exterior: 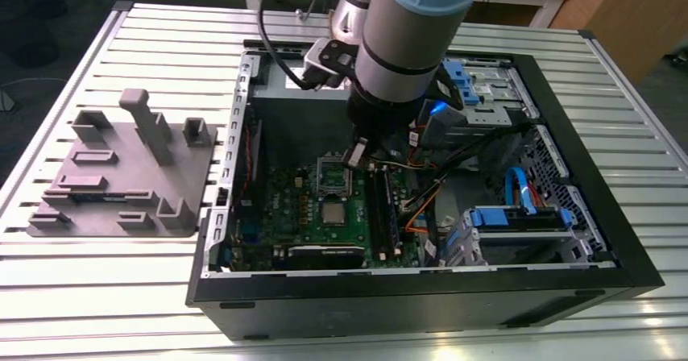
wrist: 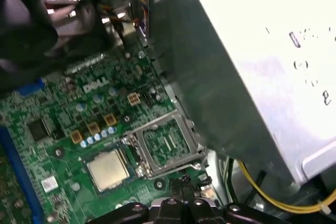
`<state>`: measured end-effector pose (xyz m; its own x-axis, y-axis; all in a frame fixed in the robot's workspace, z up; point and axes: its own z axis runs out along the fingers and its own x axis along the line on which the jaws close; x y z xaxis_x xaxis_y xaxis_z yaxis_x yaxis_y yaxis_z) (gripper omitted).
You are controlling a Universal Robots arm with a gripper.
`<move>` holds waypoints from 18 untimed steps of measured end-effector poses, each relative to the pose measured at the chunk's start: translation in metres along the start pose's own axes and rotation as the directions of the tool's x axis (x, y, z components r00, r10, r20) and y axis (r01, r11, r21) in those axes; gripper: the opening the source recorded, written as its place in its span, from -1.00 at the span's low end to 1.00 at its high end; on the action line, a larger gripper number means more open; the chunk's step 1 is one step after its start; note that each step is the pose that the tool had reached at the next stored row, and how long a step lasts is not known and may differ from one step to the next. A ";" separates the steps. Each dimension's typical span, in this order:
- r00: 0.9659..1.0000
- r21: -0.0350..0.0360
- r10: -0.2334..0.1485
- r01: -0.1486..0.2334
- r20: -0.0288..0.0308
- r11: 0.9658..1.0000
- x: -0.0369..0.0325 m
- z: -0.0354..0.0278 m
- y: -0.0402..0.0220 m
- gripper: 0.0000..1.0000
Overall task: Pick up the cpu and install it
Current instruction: 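Close the cpu cover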
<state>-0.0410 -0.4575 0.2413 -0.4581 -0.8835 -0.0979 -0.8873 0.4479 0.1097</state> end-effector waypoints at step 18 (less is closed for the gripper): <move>0.997 -0.041 -0.017 0.020 0.079 0.999 -0.0088 0.0127 -0.0060 -0.80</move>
<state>-0.0323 -0.4507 0.2290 -0.4462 -0.8772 -0.1771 -0.8933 0.4244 0.1484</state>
